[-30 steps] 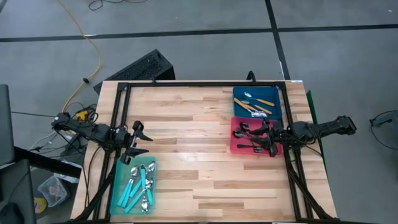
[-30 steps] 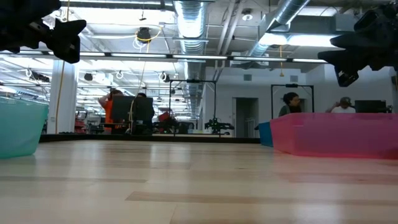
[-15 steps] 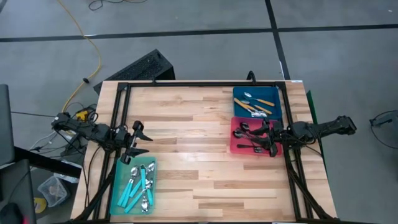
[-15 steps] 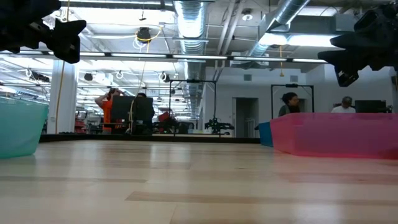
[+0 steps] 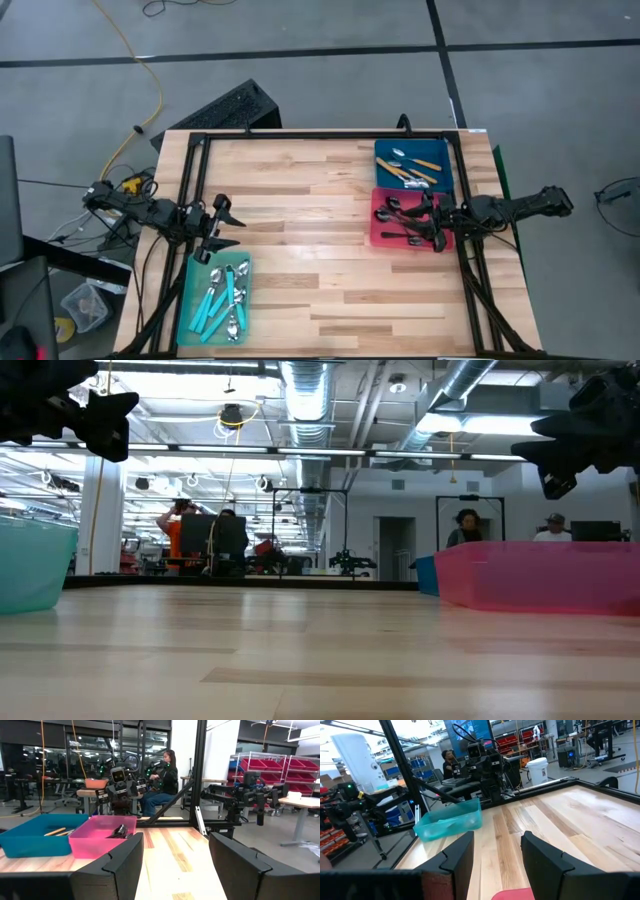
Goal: Sort silverware by color (type)
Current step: Return to Home Position
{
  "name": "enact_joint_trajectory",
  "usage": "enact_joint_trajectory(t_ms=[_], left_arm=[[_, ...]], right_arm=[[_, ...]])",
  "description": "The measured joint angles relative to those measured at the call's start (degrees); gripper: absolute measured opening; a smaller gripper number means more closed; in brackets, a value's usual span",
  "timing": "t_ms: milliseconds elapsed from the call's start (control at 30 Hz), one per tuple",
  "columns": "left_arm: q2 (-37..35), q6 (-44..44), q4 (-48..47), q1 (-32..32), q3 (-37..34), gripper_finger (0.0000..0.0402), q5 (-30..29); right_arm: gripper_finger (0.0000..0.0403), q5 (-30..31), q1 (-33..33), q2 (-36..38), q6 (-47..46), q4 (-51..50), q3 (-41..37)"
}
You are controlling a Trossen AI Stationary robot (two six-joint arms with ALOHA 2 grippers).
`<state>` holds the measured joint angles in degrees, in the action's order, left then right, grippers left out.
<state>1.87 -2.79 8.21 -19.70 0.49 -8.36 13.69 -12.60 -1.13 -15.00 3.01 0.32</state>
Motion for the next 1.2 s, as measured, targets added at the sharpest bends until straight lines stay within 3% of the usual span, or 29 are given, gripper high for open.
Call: enact_joint_trajectory(t_ms=[600,1200], left_arm=[[0.00,0.02,-6.66,0.00,0.28,0.0213,0.44],[0.00,0.02,-7.30,0.00,0.52,0.0213,0.44]], right_arm=[[0.0185,0.04,0.00,-0.01,-0.07,-0.01,0.00],[0.0185,0.04,0.00,-0.02,0.04,0.00,0.00]])
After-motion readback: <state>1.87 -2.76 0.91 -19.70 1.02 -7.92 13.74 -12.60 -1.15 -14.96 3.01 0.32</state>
